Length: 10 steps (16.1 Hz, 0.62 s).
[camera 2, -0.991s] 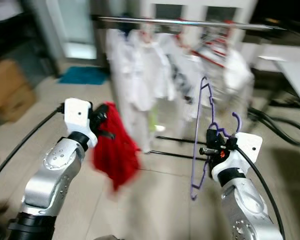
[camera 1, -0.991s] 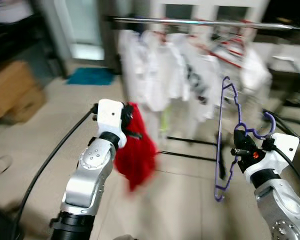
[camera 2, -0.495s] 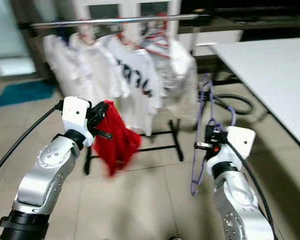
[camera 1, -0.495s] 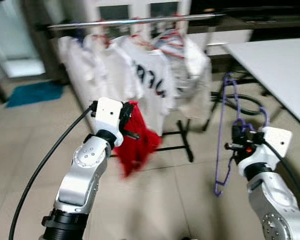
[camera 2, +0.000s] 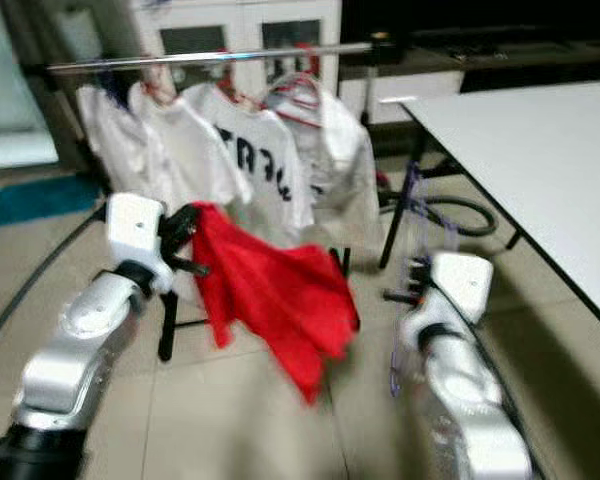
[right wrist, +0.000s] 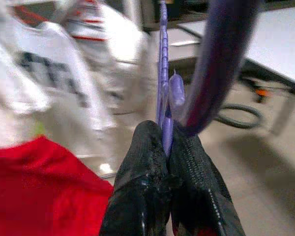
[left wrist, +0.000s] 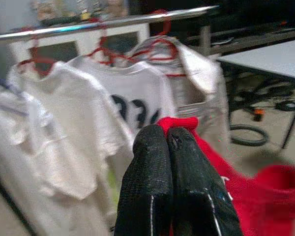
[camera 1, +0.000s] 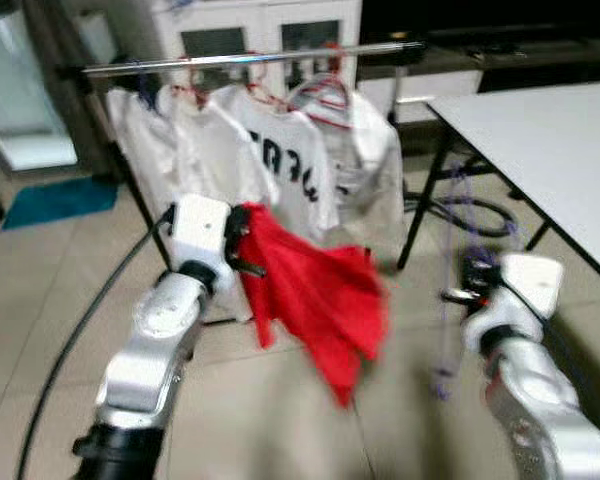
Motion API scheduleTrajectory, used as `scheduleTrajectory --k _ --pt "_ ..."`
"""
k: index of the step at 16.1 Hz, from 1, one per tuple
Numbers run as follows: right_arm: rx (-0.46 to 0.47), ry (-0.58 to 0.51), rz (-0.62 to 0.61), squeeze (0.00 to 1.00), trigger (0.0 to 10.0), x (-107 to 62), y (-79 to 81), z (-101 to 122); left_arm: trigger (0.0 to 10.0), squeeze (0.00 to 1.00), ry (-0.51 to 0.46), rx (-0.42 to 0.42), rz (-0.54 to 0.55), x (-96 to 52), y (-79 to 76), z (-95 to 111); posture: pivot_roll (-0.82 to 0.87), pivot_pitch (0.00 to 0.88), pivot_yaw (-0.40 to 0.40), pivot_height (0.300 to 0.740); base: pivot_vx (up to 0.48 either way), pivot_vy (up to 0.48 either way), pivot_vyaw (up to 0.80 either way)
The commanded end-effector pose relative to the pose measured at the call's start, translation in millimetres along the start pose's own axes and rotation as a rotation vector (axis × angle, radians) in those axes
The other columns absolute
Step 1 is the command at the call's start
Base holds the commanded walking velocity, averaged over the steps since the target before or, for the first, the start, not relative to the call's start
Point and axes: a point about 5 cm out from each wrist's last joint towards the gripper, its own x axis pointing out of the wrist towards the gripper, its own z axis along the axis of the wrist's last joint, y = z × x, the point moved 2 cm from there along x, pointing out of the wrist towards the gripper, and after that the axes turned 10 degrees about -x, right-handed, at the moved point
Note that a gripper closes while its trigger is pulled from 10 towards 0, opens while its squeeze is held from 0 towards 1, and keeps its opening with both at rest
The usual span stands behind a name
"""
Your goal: Hang hanger
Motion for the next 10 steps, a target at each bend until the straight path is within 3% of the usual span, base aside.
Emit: scheduleTrajectory --k 1,3,6,10 --pt "-0.006 -0.016 -0.001 0.0 10.0 0.5 -2.3 5 10.0 0.0 -0.009 -0.005 -0.013 2.4 -2.4 5 0.06 0.0 0.041 0.74 0.386 0.0 0.0" --pt "-0.011 -0.032 0.014 0.0 10.0 2.4 1.3 8 10.0 0.0 -0.015 -0.002 -0.014 3.4 -0.4 8 0.06 0.0 0.039 0.74 0.39 0.0 0.0" --pt "-0.005 -0.06 0.026 0.0 10.0 4.8 4.6 14 10.0 0.0 -0.022 0.004 -0.018 5.7 2.4 11 0.06 0.0 0.041 0.74 0.4 0.0 -0.8" --pt "0.005 -0.097 0.011 0.0 10.0 7.4 1.2 23 10.0 0.0 -0.046 0.009 -0.048 13.8 2.8 21 0.05 0.0 0.05 0.74 0.415 0.0 0.0"
